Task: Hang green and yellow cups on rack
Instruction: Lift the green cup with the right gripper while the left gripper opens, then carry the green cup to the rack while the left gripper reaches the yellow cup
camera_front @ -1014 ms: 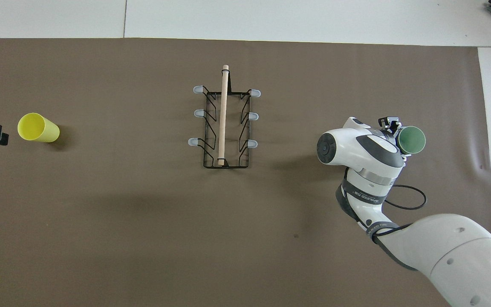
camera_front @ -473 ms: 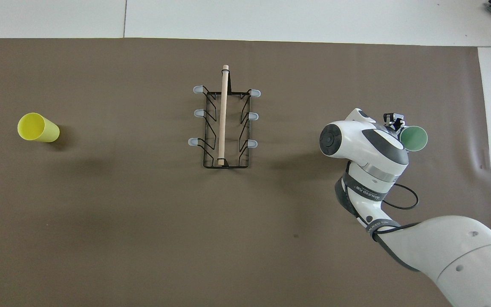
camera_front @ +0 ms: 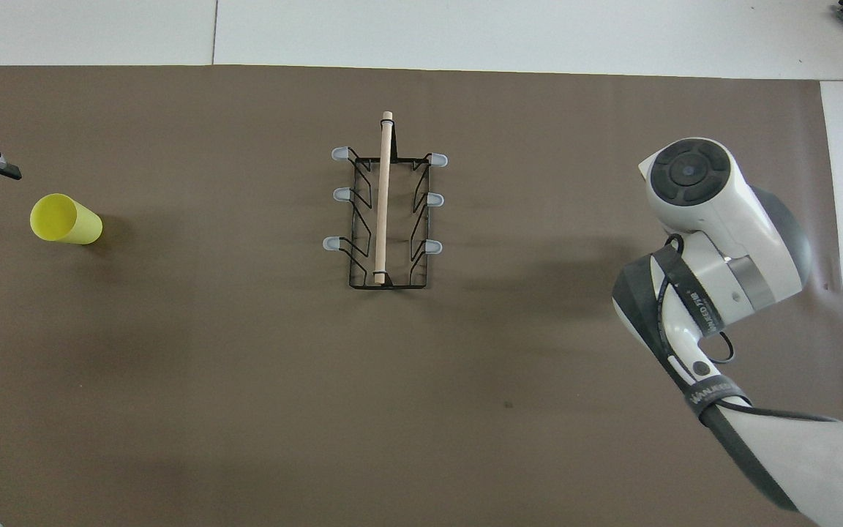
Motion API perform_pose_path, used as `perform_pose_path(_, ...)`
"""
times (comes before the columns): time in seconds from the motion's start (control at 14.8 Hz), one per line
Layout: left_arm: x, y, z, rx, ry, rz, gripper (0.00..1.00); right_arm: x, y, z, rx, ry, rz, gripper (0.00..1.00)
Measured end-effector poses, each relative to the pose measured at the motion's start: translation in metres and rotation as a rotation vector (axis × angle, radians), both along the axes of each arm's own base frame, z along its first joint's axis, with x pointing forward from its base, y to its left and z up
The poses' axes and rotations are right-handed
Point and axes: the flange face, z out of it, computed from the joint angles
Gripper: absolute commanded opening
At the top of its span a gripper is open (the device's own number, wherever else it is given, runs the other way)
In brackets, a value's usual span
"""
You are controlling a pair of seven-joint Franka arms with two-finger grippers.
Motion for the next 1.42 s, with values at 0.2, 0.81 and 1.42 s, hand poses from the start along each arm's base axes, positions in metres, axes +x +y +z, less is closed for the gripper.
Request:
perform_pose_path(0.2,0.014,0.012,-0.040,-0.048,0.015,0.225,1.00,-0.004,0.002,0.017,0.182,-0.015,-0.087,0.00)
perform_pose_path(0.81,0.003,0.058,-0.134,-0.171,0.104,0.564,1.00,0.003,0.018,0.071,0.747,-0.179,-0.325,0.00)
perform_pose_path(1.42,-0.037,0.086,-0.152,-0.356,0.211,1.001,1.00,-0.009,0.038,0.092,1.417,-0.388,-0.475,0.00)
